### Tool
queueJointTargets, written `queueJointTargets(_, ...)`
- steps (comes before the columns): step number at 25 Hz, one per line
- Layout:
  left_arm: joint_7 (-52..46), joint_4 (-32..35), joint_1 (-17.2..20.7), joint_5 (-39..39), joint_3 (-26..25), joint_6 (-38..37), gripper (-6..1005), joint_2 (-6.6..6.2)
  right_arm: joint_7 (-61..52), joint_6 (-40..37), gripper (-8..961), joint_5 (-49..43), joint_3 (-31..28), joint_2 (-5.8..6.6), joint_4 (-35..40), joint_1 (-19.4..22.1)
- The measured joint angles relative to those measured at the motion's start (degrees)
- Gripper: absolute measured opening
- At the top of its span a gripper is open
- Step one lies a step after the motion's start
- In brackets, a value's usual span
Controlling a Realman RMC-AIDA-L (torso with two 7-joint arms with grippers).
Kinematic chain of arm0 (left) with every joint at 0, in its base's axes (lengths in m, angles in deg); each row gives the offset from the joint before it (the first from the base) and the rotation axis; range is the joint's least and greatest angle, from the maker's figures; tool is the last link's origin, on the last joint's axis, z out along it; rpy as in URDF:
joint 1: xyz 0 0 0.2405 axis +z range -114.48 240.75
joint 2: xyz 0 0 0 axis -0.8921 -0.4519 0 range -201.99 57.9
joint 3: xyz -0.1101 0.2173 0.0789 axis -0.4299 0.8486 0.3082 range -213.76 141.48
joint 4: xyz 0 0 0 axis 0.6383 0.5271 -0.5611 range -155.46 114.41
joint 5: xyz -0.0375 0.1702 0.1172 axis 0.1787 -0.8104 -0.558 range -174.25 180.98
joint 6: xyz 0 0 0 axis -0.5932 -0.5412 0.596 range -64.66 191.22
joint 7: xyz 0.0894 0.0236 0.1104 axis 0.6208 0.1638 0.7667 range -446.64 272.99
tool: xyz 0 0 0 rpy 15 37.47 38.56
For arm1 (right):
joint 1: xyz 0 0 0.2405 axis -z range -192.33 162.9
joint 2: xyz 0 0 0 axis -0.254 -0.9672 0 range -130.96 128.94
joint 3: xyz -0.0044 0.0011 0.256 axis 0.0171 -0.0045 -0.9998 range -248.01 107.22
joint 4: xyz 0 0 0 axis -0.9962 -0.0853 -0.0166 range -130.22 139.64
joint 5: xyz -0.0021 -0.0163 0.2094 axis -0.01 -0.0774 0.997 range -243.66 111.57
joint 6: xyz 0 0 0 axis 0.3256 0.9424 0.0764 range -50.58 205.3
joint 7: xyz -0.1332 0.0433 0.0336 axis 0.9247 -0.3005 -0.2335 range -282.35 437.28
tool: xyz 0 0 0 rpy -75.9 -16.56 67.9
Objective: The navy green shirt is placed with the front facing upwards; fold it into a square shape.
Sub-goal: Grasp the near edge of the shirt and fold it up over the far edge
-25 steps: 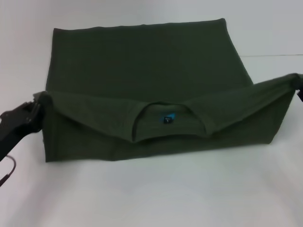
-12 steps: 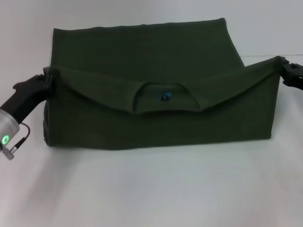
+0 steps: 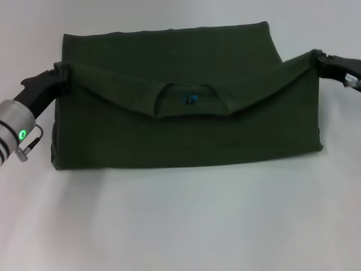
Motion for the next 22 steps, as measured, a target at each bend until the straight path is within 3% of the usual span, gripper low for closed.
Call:
queueJointTargets(7, 4.0, -2.2, -4.0, 2.3, 0.2, 8.3, 47, -0.61, -2.4, 10.2, 39, 0.0, 5.2, 0.36, -0.8, -4.9)
queueJointTargets(13, 6.2, -2.4, -6.1, 4.1, -0.1, 12.3, 48, -0.76, -2.4, 15.7, 41, 0.1, 7.5, 1.81, -3.6, -7.8)
queueJointTargets(22, 9.1, -3.7, -8.1, 6.8, 0.0, 16.2, 50, -0.94, -2.0, 19.8, 48, 0.2, 8.7, 1.61, -4.3, -8.9)
